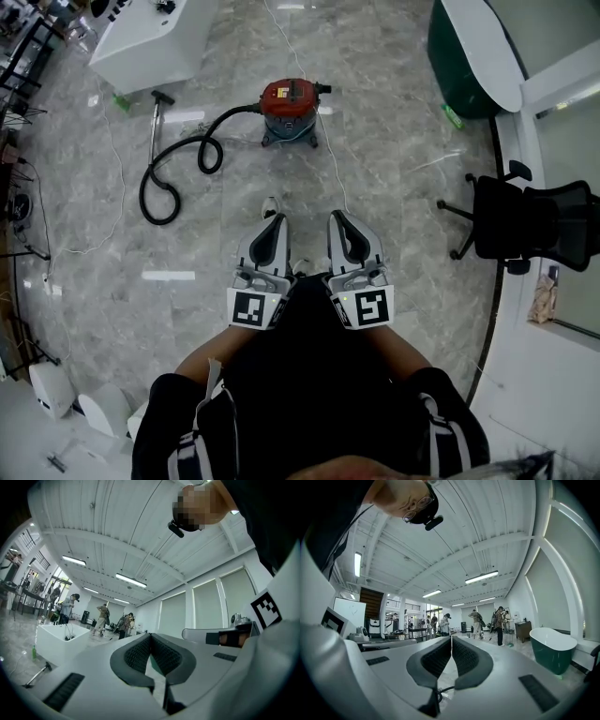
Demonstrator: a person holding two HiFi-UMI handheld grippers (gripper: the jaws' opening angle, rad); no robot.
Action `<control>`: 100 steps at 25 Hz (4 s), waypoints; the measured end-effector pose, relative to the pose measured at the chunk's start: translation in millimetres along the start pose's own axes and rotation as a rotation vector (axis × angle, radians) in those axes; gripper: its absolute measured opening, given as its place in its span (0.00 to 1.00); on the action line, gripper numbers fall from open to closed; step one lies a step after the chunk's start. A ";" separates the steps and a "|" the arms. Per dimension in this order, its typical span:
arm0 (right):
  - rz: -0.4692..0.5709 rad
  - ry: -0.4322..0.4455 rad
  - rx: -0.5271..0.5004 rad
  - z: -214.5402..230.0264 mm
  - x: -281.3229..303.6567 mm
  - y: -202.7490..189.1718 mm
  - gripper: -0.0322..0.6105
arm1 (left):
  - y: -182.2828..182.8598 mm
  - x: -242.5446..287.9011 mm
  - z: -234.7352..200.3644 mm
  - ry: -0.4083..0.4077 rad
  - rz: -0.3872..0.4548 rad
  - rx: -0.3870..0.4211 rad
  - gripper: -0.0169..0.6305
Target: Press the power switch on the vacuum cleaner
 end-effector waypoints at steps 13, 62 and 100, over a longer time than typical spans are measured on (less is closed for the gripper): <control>0.024 0.043 0.000 24.4 88.8 3.6 0.08 | 7.0 69.8 -51.2 0.004 -0.003 0.031 0.05; -0.221 0.228 0.039 124.0 382.0 -7.4 0.08 | 13.3 295.3 -223.5 0.125 -0.063 -0.081 0.05; -0.641 0.362 -0.098 317.2 537.1 -247.6 0.08 | -88.9 368.5 -204.1 0.256 -0.285 -0.063 0.05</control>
Point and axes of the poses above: the fingertips, and each gripper's own axes: x forward along the fingers, z to its right, y out of its top, the point moved 10 cm from there along -x, backward along the fingers, and after that the axes turned 14 degrees about y, right-handed, at the moved point
